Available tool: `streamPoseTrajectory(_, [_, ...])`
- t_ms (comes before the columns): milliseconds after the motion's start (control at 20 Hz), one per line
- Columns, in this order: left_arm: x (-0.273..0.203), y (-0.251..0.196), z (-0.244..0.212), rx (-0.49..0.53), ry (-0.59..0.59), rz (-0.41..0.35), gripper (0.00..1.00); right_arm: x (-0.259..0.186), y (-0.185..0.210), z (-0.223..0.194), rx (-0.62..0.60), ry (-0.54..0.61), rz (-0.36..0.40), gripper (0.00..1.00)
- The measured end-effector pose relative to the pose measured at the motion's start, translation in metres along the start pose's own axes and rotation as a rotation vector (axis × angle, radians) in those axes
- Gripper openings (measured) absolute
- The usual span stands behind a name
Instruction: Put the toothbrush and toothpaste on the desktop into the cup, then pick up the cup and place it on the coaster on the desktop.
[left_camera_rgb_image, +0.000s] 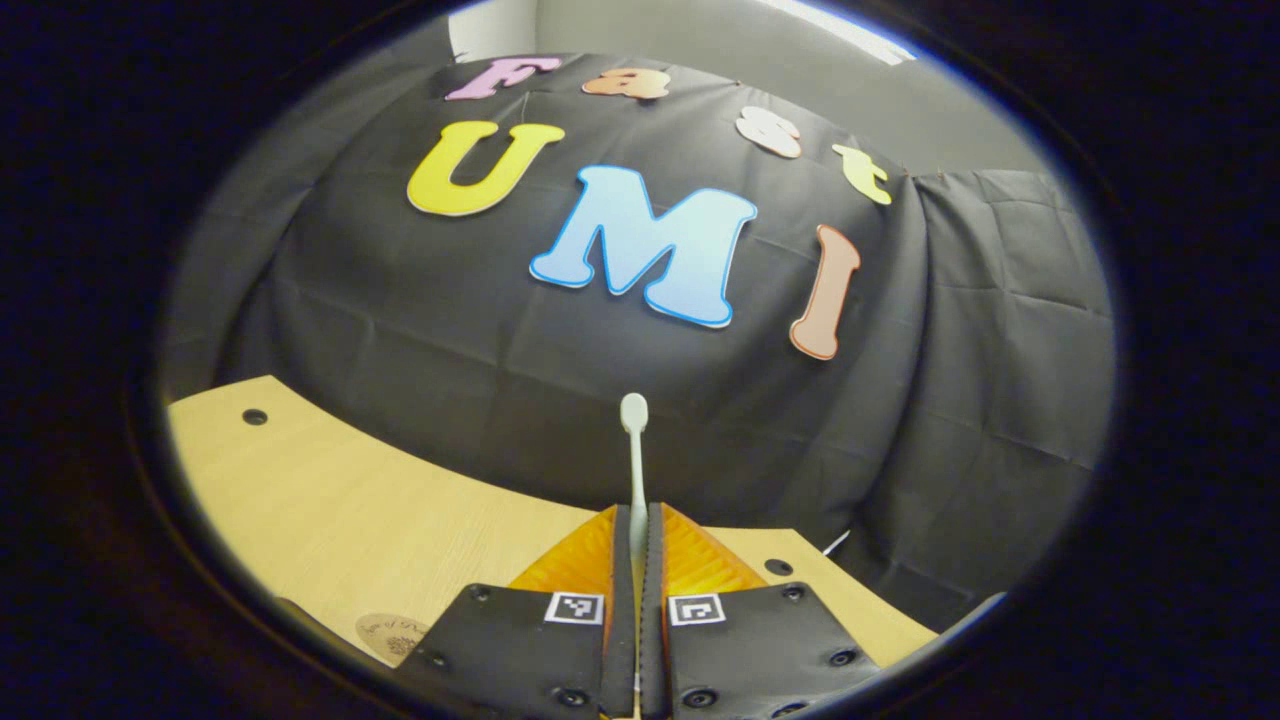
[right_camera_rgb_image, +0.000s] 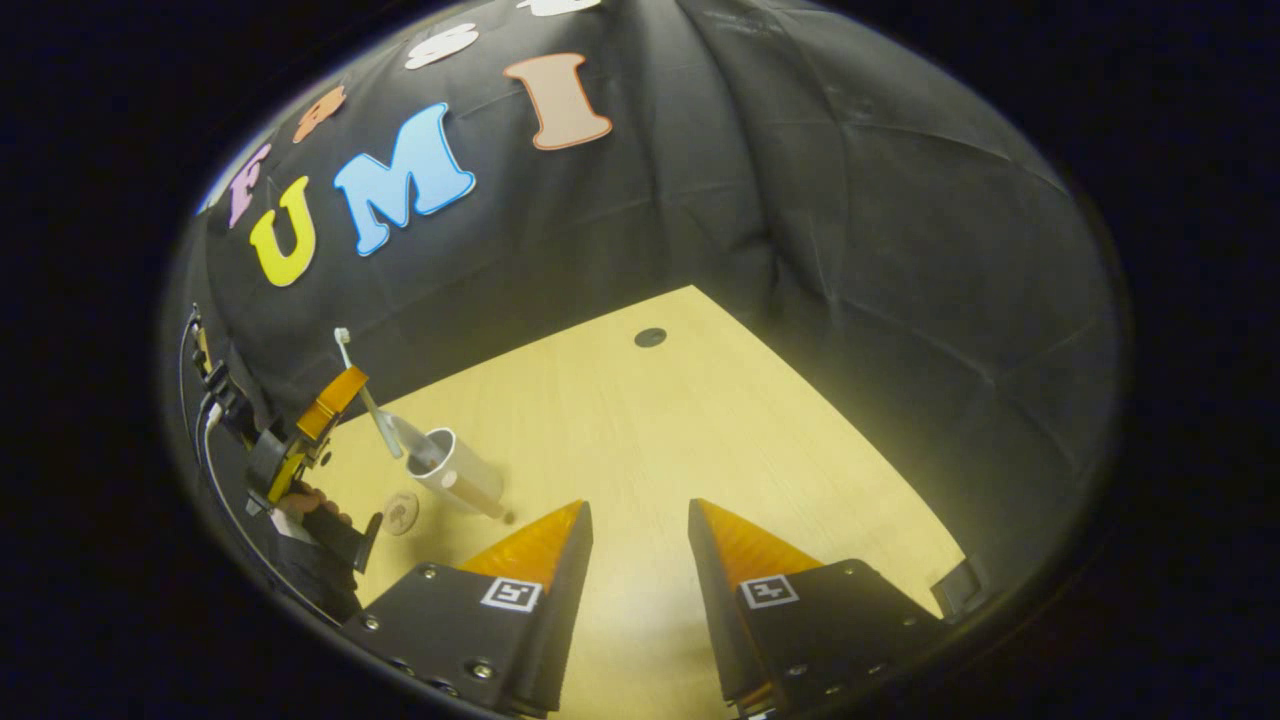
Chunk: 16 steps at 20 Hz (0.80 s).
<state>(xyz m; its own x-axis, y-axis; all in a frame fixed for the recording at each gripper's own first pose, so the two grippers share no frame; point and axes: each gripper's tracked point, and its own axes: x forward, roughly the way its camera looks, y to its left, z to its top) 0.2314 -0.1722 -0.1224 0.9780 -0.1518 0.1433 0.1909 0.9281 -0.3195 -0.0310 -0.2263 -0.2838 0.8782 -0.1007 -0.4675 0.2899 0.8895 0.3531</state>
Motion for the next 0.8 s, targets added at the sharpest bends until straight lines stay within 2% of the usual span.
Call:
streamPoseTrajectory(250, [0.003, -0.001, -0.032, 0.072, 0.000, 0.026, 0.09, 0.004, 0.003, -0.002, 0.007, 0.008, 0.005, 0.57])
streamPoseTrajectory(500, [0.001, 0.003, -0.027, 0.136, -0.037, 0.065, 0.09, 0.010, 0.008, -0.002, 0.004, 0.022, 0.006, 0.58])
streamPoseTrajectory(700, [-0.007, 0.003, -0.030, 0.141, -0.033, 0.078, 0.28, 0.009, 0.011, -0.002, 0.007, 0.031, 0.023, 0.58])
streamPoseTrajectory(800, [-0.008, 0.001, -0.029, 0.162, -0.023, 0.081, 0.28, 0.010, 0.014, -0.002, 0.008, 0.033, 0.036, 0.58])
